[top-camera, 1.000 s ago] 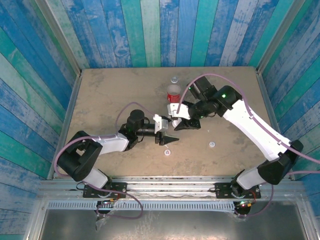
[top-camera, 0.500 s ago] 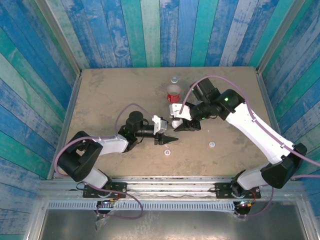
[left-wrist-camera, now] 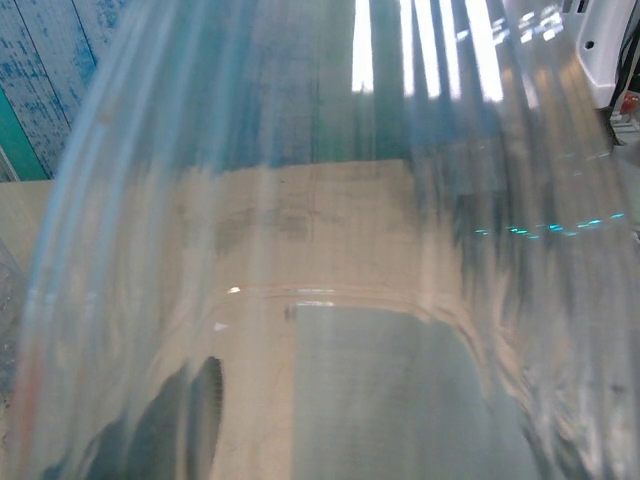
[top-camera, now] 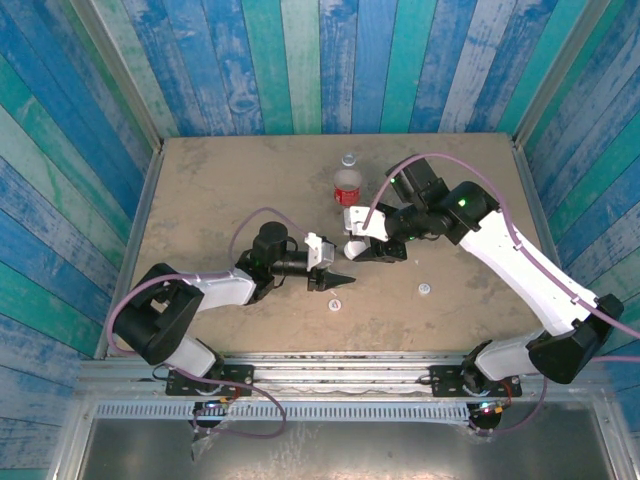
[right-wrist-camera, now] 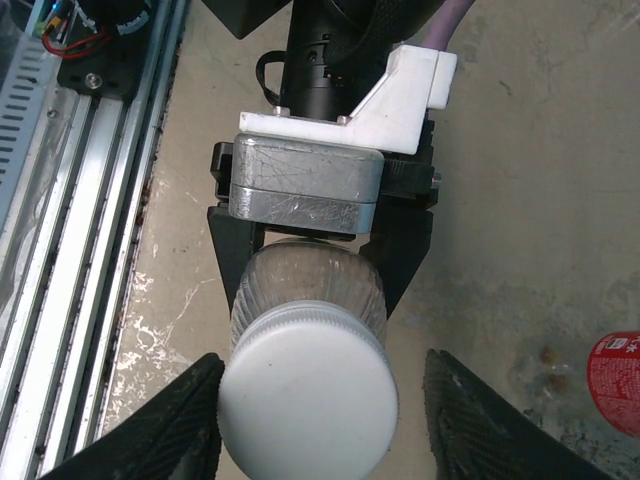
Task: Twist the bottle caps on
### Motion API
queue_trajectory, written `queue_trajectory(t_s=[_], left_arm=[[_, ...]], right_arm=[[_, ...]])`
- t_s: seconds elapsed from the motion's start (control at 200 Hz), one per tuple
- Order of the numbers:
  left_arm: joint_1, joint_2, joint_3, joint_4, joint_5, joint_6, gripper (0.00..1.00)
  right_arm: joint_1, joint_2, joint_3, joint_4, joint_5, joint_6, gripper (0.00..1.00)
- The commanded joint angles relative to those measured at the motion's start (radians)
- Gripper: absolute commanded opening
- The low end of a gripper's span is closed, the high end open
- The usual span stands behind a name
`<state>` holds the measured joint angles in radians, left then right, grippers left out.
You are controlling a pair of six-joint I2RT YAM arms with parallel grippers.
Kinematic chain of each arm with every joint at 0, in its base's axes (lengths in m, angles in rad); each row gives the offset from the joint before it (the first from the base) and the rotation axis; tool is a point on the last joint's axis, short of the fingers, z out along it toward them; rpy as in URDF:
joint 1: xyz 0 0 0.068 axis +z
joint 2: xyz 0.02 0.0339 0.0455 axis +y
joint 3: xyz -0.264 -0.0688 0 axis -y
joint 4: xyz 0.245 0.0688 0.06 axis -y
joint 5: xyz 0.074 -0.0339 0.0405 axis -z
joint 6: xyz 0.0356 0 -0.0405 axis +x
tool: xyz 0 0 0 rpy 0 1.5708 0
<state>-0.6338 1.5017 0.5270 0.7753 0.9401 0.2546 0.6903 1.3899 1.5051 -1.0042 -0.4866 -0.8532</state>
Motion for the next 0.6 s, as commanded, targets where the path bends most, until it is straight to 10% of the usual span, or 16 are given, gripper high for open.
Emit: queue_trajectory(t_s=[0.0,0.265,0.596], left_arm=[[0.002,-0.056,0.029,-0.017,0.011,0.020,0.50],[0.002,-0.072,0.037,-0.048,-0.050,0.031,0.49],[-0.014,-0.102,0.041,-0.020,-0.547,0.123,0.47]], right_arm=[[-0.006,-0.012,-0.008,-0.013,-0.010,-0.001,0.48],[-0.005,-0.003,-0.003,-0.012,-0.024,0.042,0.37],[-0.005,0.015,-0.048,0.105,0.103,0.628,0.32]])
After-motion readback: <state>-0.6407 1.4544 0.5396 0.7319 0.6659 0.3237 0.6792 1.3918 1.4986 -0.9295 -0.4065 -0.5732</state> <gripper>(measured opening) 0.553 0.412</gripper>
